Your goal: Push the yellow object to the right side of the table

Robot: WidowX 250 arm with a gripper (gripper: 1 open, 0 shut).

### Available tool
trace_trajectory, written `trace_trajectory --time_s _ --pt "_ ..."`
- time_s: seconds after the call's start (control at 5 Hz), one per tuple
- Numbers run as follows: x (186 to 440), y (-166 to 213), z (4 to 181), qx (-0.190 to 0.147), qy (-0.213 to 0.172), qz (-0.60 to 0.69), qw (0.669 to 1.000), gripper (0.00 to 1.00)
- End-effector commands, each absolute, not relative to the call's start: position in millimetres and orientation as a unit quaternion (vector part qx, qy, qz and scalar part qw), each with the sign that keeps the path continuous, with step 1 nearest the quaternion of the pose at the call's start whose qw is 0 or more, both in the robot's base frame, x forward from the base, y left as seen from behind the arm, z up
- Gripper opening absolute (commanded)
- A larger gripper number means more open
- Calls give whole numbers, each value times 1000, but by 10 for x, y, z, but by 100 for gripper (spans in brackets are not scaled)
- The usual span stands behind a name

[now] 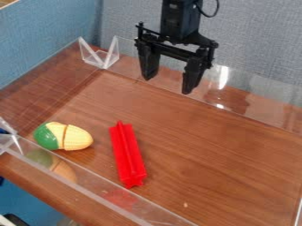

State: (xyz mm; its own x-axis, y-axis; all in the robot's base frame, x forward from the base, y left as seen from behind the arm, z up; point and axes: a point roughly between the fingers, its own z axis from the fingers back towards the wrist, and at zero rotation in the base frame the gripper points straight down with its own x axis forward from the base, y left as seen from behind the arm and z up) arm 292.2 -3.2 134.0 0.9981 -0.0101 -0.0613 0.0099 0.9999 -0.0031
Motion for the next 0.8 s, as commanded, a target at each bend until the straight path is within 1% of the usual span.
trace_trajectory --time_s 0.0,0.2,0.4,0.6 --pt "2935 12 1370 -2 38 -15 999 100" --pt "2898 202 1401 -5 41 22 999 100" --pt "2744 600 1432 -9 31 114 993 100" --pt "2651 849 1411 -20 18 206 978 100"
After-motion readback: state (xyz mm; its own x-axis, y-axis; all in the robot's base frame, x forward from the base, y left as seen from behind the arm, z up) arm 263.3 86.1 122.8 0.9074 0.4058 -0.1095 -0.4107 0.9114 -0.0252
